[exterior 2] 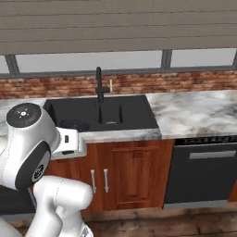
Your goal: Move the pot and pan from the stove into the sink.
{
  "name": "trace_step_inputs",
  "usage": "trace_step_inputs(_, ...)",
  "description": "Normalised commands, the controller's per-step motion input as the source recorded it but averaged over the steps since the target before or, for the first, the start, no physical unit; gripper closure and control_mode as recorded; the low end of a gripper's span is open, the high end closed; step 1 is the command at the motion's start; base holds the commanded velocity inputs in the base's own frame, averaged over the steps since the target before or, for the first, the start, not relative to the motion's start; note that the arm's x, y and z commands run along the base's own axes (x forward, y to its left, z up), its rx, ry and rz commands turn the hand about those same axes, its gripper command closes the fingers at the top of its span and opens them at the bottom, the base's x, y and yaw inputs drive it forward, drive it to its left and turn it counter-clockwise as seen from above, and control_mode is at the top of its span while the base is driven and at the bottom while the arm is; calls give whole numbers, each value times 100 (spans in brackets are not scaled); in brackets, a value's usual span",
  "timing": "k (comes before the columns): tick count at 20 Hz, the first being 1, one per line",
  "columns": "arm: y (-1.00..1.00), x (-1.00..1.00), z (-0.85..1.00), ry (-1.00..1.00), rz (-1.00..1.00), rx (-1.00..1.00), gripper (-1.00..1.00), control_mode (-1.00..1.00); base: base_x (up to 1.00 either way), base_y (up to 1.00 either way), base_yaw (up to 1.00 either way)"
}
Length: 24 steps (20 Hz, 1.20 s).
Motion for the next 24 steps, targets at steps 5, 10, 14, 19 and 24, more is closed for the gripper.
trace_step_inputs(5,0,0,0,0,0,0,-100,100,4,-24,-48)
trace_step_inputs(10,0,0,0,0,0,0,-100,100,2,-20,-48)
trace_step_inputs(14,0,0,0,0,0,0,-100,100,2,-20,-49)
trace_step_inputs(19,0,0,0,0,0,0,-100,100,2,-20,-48)
trace_step_inputs(24,0,0,0,0,0,0,-100,100,2,-20,-49)
